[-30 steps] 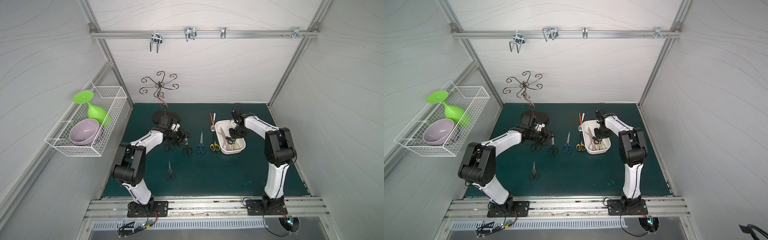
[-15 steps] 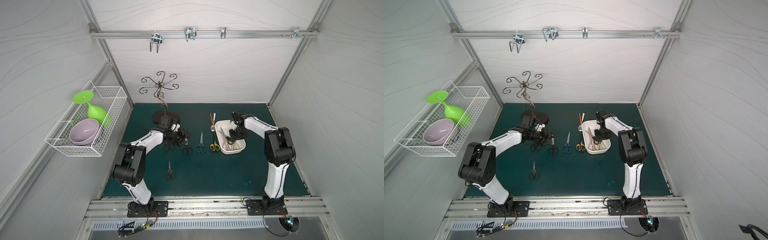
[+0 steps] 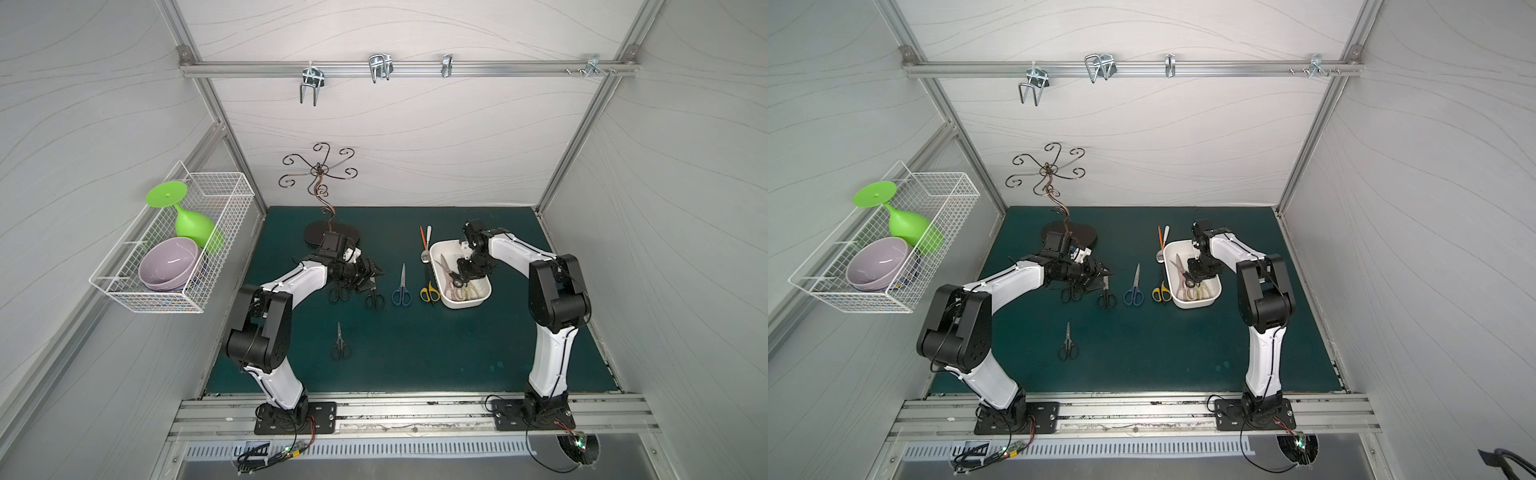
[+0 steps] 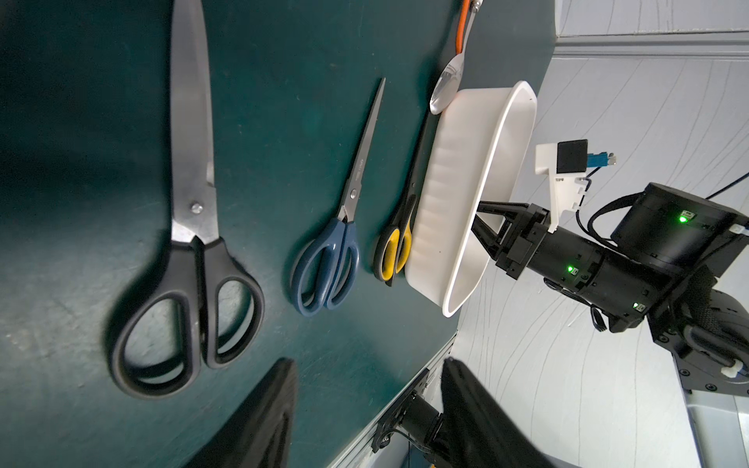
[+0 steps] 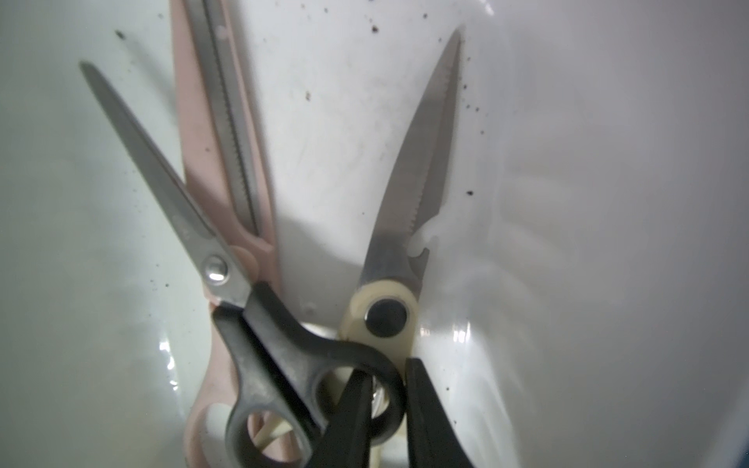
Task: Take the scissors out of the storage box
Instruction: Pick up the scissors from the storage box.
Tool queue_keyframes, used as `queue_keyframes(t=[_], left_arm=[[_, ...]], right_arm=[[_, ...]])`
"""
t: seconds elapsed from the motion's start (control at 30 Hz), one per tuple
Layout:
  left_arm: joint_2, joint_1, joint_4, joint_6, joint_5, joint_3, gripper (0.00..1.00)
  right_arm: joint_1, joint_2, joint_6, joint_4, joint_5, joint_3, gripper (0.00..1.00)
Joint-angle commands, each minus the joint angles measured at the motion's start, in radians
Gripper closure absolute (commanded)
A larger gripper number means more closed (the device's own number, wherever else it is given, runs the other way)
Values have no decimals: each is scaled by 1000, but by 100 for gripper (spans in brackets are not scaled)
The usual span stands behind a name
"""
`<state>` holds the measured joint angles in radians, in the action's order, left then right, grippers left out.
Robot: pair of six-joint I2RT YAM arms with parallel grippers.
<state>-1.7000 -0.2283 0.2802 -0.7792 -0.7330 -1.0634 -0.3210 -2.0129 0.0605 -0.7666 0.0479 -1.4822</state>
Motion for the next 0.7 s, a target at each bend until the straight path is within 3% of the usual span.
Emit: queue_keyframes(t=[0.0,0.27,0.57,0.67], left_arm=[[24,-3,-7,8,4,-21,39],[20,-3,-14,1,-8,-28,39],[36,-16,-37,-8,-28,-40,39],[52,-41,-126,-34,-61,-22,39]], right_arm=[[1,8,17,-10,-13,16,85],[14,77,62,-42,-16,28,94],[14,246,179,-15,-23,69,96],[-2,307,241,2,-61,93,95]])
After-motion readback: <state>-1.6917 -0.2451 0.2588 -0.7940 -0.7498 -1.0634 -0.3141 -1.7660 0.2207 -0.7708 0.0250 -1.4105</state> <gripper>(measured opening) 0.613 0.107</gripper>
